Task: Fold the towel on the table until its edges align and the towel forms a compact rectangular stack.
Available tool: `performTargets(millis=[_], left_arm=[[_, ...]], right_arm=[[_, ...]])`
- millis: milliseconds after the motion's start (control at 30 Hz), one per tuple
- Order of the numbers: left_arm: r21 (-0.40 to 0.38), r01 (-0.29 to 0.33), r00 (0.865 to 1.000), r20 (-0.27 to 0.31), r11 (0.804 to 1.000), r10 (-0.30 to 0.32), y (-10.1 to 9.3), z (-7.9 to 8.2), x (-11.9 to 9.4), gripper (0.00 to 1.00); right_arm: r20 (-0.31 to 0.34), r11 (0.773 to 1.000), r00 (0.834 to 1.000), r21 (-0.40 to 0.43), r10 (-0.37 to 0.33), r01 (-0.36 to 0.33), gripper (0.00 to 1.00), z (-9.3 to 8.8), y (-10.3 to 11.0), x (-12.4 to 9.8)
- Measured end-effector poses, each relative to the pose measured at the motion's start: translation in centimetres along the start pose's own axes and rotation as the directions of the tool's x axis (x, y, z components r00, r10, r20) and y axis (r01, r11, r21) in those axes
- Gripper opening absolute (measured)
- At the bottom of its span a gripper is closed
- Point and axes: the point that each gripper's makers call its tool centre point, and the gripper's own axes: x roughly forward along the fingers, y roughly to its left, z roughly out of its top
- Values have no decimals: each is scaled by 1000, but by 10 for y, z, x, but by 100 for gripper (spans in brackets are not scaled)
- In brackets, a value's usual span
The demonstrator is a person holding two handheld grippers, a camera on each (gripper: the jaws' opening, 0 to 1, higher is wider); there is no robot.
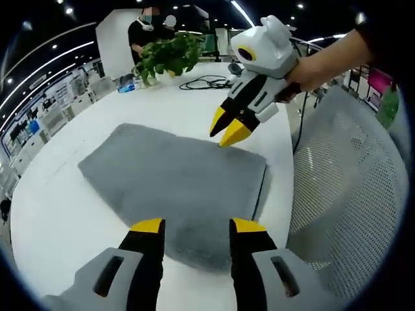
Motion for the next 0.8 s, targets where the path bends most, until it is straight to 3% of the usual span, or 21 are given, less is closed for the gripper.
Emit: performTargets(millis=[133, 233, 367, 467, 633, 800], left_arm=[[48, 24, 999, -37, 999, -23, -15, -10, 2, 44], [113, 35, 997, -70, 993, -27, -23, -16, 4, 43], [269, 22, 992, -124, 963, 12, -24, -22, 5, 41], [299, 36, 992, -127, 954, 2, -29, -24, 4, 38], [356, 33, 991, -134, 934, 16, -26, -30, 2, 31], [378, 50, 986, -166, 924, 15, -22, -39, 4, 30]], right_arm=[[4, 1000, 1000, -1, 22, -22, 25, -4, 10, -4], [-5, 996, 998, -65, 59, -59, 28, -6, 24, -8], [-4, 991, 996, -102, 86, -86, 28, -9, 36, -10], [-35, 975, 993, -187, 116, -120, 26, -15, 47, -12], [4, 968, 981, -160, 196, -193, 24, -14, 69, -17], [-77, 942, 973, -244, 220, -232, 24, -30, 78, -15]])
